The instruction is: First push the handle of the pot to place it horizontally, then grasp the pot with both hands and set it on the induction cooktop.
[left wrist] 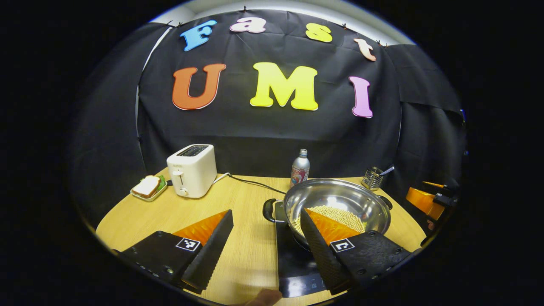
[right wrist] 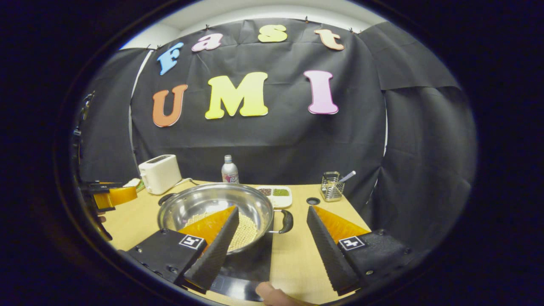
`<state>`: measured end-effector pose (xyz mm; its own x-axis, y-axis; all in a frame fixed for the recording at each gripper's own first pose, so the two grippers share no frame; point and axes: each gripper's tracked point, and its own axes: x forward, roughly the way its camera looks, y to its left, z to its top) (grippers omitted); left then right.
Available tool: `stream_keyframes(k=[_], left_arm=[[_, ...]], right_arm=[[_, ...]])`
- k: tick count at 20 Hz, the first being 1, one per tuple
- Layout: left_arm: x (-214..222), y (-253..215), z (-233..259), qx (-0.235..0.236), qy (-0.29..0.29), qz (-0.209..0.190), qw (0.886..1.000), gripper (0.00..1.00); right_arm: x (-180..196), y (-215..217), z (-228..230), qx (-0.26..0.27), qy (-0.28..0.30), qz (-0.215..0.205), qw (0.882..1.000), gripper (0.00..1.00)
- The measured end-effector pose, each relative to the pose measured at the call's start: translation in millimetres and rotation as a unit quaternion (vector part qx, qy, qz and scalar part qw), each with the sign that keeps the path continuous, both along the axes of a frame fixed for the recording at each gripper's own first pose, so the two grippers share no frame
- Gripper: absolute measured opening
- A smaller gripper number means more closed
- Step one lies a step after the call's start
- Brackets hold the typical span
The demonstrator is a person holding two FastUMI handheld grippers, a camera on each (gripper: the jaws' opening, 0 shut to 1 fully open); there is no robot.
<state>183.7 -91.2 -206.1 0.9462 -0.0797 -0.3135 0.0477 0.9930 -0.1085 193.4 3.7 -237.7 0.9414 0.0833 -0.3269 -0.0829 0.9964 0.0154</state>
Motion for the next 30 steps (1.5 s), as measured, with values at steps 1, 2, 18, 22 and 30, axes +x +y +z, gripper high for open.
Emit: stream_keyframes(k=[1, 2, 18, 22, 30], left_arm=[[-11.8, 3.7, 3.0, 0.0, -0.01, 0.007, 1.0, 0.95], [-21.2, 7.7, 7.5, -0.001, -0.021, 0.012, 1.0, 0.95], [-171.6, 24.9, 102.1, -0.002, -0.14, 0.009, 0.99, 0.95], [-194.2, 31.0, 119.4, 0.012, -0.148, 0.012, 0.989, 0.95], [-231.8, 34.8, 156.0, 0.033, -0.178, 0.025, 0.983, 0.95]], right_arm=[[-8.7, -0.8, 3.2, 0.003, -0.005, -0.001, 1.0, 1.0], [-17.8, -2.7, 6.0, 0.004, -0.011, -0.004, 1.0, 1.0], [-181.5, -20.0, 96.9, 0.005, -0.111, -0.031, 0.993, 1.0], [-212.2, -30.5, 124.8, -0.009, -0.137, -0.044, 0.989, 1.0], [-254.4, -53.4, 176.9, 0.007, -0.212, -0.079, 0.974, 1.0]])
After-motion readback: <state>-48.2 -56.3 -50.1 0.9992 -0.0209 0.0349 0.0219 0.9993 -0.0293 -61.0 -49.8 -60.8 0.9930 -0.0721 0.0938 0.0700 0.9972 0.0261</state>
